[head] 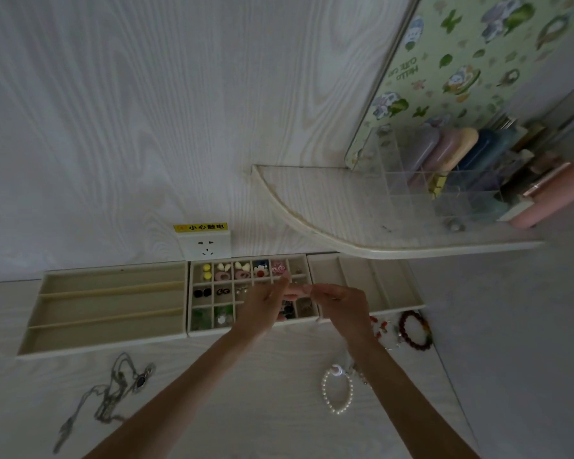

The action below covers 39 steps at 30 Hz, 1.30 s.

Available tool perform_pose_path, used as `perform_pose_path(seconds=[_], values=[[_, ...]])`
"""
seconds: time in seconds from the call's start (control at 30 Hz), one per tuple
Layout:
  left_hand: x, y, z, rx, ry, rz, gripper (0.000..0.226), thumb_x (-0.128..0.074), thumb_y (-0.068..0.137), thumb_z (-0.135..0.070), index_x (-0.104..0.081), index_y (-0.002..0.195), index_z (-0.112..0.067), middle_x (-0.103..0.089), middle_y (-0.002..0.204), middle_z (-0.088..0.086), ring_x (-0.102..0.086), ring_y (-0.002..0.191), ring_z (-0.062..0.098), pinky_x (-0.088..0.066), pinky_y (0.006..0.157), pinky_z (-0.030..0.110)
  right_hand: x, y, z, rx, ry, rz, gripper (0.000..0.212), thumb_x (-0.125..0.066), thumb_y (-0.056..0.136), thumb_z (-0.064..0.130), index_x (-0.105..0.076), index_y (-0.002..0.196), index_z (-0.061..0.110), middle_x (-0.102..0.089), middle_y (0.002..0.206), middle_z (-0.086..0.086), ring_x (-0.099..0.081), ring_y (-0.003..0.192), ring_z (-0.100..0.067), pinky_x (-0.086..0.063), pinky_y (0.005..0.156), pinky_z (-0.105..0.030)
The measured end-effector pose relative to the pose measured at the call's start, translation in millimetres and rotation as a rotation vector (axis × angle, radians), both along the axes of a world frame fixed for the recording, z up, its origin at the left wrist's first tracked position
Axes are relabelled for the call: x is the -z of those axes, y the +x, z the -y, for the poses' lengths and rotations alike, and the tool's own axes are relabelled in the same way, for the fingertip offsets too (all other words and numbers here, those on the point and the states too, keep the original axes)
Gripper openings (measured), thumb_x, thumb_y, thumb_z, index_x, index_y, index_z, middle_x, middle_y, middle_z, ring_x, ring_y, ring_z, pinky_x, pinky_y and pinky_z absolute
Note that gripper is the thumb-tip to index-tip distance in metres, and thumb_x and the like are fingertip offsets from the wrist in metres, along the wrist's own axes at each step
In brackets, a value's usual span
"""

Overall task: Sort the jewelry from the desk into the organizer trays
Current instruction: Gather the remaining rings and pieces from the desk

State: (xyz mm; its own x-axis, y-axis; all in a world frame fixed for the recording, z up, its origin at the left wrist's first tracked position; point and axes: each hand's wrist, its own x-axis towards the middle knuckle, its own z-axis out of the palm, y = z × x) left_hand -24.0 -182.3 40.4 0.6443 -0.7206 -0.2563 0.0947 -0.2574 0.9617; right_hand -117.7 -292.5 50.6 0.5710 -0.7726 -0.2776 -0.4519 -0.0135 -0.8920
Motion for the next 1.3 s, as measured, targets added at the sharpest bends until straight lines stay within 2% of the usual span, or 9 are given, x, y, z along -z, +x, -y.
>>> perform_pose_path(seconds=[0.17, 0.23, 0.33, 0.47, 0.7, 0.87, 1.07, 1.17, 1.3], values=[[-0.7, 10.7, -2.6, -0.02, -0.024, -0.115, 0.037, -0.031, 0.099, -0.038, -0.066, 0.1, -0.025, -0.067, 0.101, -0.013, -0.066, 0.089, -0.001, -0.056, 0.059, 0.022, 1.1, 9.9, 7.6, 0.09, 0.102, 0.031, 0.007, -0.071, 0.08, 0.023, -0.072, 0.087, 0.026, -0.069, 0.075, 0.015, -0.061, 0.068, 0.006, -0.046, 0.061, -0.005], [0.1, 19.3, -8.2, -0.102, 0.003, -0.095, 0.039, -0.03, 0.099, -0.041, -0.066, 0.096, -0.028, -0.068, 0.093, -0.017, -0.065, 0.083, 0.0, -0.053, 0.055, 0.019, 5.9, 18.4, 22.5, 0.036, -0.122, -0.036, 0.005, -0.073, 0.079, 0.024, -0.074, 0.084, 0.025, -0.068, 0.074, 0.014, -0.059, 0.064, 0.009, -0.044, 0.069, -0.011], [5.0, 31.0, -22.2, -0.216, 0.022, -0.067, 0.042, -0.03, 0.1, -0.039, -0.068, 0.086, -0.025, -0.069, 0.073, -0.021, -0.064, 0.062, -0.005, -0.043, 0.042, 0.012, 15.9, 34.4, 37.3, -0.234, -0.497, -0.203, 0.01, -0.072, 0.079, 0.029, -0.075, 0.086, 0.023, -0.058, 0.065, 0.019, -0.054, 0.056, 0.005, -0.035, 0.059, -0.007], [13.6, 32.5, -35.2, -0.241, 0.013, -0.075, 0.042, -0.033, 0.101, -0.029, -0.068, 0.081, -0.016, -0.068, 0.066, -0.018, -0.061, 0.053, -0.006, -0.037, 0.042, 0.004, 19.6, 49.2, 43.9, -0.493, -0.732, -0.296, 0.015, -0.068, 0.084, 0.023, -0.074, 0.087, 0.01, -0.065, 0.075, -0.003, -0.044, 0.066, -0.003, -0.025, 0.06, -0.011], [28.5, 32.0, -45.4, -0.176, 0.093, -0.059, 0.042, -0.032, 0.1, -0.037, -0.067, 0.079, -0.025, -0.071, 0.077, -0.016, -0.062, 0.056, -0.003, -0.031, 0.041, 0.013, 18.7, 61.3, 49.2, -0.554, -0.709, -0.319, 0.012, -0.065, 0.085, 0.016, -0.075, 0.089, 0.009, -0.07, 0.082, -0.003, -0.057, 0.076, -0.011, -0.029, 0.063, 0.004], [25.8, 34.2, -41.4, -0.164, 0.055, -0.045, 0.041, -0.032, 0.101, -0.027, -0.066, 0.081, -0.017, -0.067, 0.081, -0.009, -0.059, 0.053, -0.008, -0.038, 0.044, 0.004, 24.5, 66.4, 49.1, -0.634, -0.71, -0.403, 0.016, -0.062, 0.088, 0.022, -0.075, 0.097, 0.016, -0.073, 0.091, -0.004, -0.064, 0.084, -0.016, -0.025, 0.064, -0.01], [25.5, 34.6, -38.3, -0.143, 0.043, -0.063, 0.038, -0.034, 0.1, -0.025, -0.065, 0.081, -0.015, -0.067, 0.08, -0.007, -0.058, 0.051, -0.008, -0.036, 0.042, 0.003, 28.2, 66.0, 52.8, -0.676, -0.703, -0.411, 0.018, -0.06, 0.089, 0.029, -0.075, 0.096, 0.021, -0.074, 0.09, 0.001, -0.065, 0.083, -0.013, -0.032, 0.063, -0.007], [27.1, 36.1, -38.7, -0.08, 0.037, -0.021, 0.03, -0.041, 0.099, -0.026, -0.067, 0.085, -0.018, -0.07, 0.082, -0.007, -0.064, 0.063, -0.001, -0.044, 0.054, 0.007, 23.8, 66.1, 54.4, -0.735, -0.717, -0.422, 0.02, -0.057, 0.091, 0.027, -0.075, 0.099, 0.021, -0.073, 0.09, 0.0, -0.063, 0.077, -0.009, -0.032, 0.063, -0.001], [25.5, 50.7, -36.2, 0.093, 0.1, 0.167, 0.021, -0.048, 0.093, -0.032, -0.068, 0.095, -0.031, -0.071, 0.097, -0.006, -0.067, 0.088, 0.014, -0.054, 0.084, 0.034, 21.9, 59.1, 63.0, -0.697, -0.64, -0.334, 0.02, -0.062, 0.088, 0.017, -0.072, 0.104, 0.017, -0.068, 0.071, 0.007, -0.05, 0.052, 0.014, -0.035, 0.057, 0.003]])
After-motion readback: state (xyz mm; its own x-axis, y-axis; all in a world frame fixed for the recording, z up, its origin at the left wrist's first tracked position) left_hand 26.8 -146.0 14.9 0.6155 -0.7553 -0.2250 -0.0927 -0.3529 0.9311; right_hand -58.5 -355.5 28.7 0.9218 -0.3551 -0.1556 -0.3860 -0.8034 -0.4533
